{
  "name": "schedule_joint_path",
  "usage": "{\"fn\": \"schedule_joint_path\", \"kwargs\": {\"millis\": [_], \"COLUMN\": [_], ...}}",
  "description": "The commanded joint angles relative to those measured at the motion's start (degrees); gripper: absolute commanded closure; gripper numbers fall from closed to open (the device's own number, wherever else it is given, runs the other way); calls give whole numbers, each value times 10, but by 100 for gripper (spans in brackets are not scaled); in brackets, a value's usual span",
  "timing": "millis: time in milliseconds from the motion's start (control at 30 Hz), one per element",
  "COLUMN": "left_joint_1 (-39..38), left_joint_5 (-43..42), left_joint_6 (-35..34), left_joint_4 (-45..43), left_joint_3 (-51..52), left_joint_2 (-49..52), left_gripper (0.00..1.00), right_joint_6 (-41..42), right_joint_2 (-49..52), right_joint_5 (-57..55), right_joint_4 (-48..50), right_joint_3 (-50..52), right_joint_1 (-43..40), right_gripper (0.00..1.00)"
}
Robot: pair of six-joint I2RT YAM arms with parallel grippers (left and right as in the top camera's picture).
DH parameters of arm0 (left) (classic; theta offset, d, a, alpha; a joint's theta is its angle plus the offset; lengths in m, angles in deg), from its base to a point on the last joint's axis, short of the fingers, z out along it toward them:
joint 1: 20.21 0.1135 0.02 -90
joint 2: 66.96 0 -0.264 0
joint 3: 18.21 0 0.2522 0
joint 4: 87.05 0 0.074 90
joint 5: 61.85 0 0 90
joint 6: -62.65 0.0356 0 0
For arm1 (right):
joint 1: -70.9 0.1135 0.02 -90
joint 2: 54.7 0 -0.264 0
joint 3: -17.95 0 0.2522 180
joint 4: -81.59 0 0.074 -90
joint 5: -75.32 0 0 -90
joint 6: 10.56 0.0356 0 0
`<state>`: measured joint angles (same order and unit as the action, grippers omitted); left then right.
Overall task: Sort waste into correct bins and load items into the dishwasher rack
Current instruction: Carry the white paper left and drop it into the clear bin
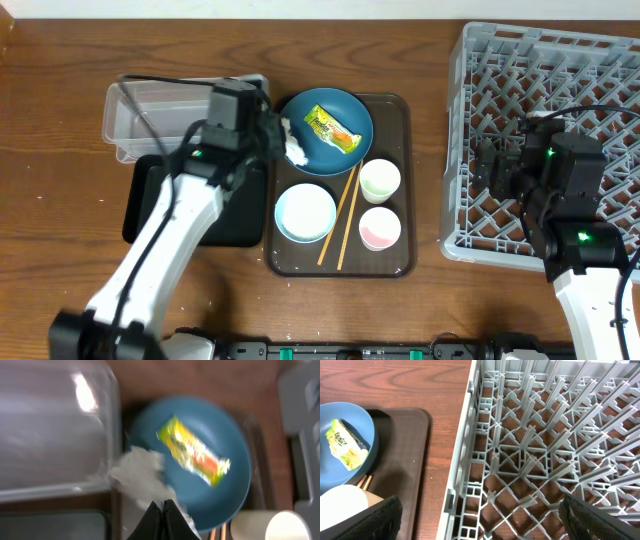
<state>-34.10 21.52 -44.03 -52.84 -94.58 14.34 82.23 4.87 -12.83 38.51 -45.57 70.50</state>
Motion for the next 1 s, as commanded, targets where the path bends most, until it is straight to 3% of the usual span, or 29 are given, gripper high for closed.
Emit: {"fn": "schedule_joint_path", "kwargs": {"millis": [0, 367, 867, 900, 967], "left_joint_1": [23, 98, 106, 106, 106], "left_joint_5": [118, 149, 188, 187, 187], "left_joint_6": [5, 5, 5, 5, 5], "left_joint_4": [-6, -89, -212, -214, -209], "left_joint_3": [-8, -8, -8, -8, -8], "left_joint_2": [-18, 45, 84, 84, 84], "left_gripper": [94, 94, 93, 93, 79], "right_joint_6": [-1, -1, 0, 0, 0], "right_joint_2": [0, -1, -1, -1, -1], "right_joint_5": [-3, -3, -3, -3, -3], "right_joint_4": [2, 0, -3, -4, -4], "right_joint_3": [-12, -12, -12, -12, -12], "right_joint_1": [6, 6, 6, 6, 6], "right_gripper": [1, 1, 1, 1, 1]}}
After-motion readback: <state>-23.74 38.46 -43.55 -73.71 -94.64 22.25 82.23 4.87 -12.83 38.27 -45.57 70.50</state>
